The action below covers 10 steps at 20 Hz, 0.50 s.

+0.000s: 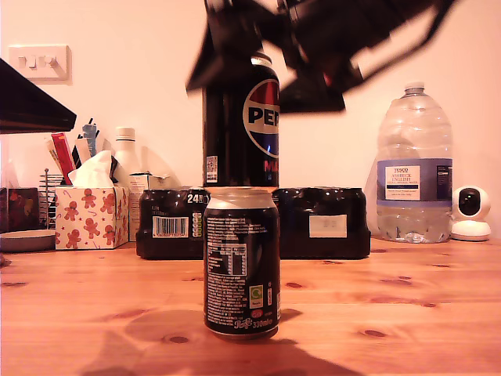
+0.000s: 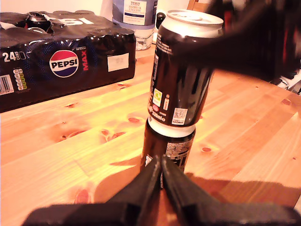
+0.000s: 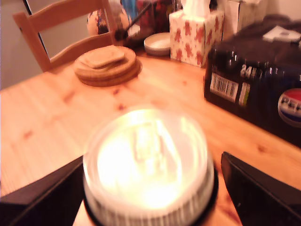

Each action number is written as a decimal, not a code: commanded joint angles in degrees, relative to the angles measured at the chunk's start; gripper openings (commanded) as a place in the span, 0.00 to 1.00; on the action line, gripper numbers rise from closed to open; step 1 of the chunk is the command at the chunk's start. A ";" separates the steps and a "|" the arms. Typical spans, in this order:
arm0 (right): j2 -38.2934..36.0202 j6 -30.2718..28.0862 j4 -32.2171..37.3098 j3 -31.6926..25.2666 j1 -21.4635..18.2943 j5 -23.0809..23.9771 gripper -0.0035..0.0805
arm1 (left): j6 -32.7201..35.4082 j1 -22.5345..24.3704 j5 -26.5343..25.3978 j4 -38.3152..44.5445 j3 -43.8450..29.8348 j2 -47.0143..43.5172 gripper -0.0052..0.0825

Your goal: Stack up the Pepsi cans on top of each other

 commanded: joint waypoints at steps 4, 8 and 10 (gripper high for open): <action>-4.90 0.13 -3.50 3.17 0.26 -0.09 0.98 | 0.22 -0.31 0.07 0.68 -1.03 -0.20 0.03; -9.55 0.00 -8.74 7.21 0.26 -0.07 0.98 | 0.20 -0.31 0.04 1.01 -1.03 -0.20 0.03; -11.78 0.00 -12.87 9.25 0.24 0.11 0.98 | 0.20 -0.31 0.04 1.25 -1.03 -0.20 0.03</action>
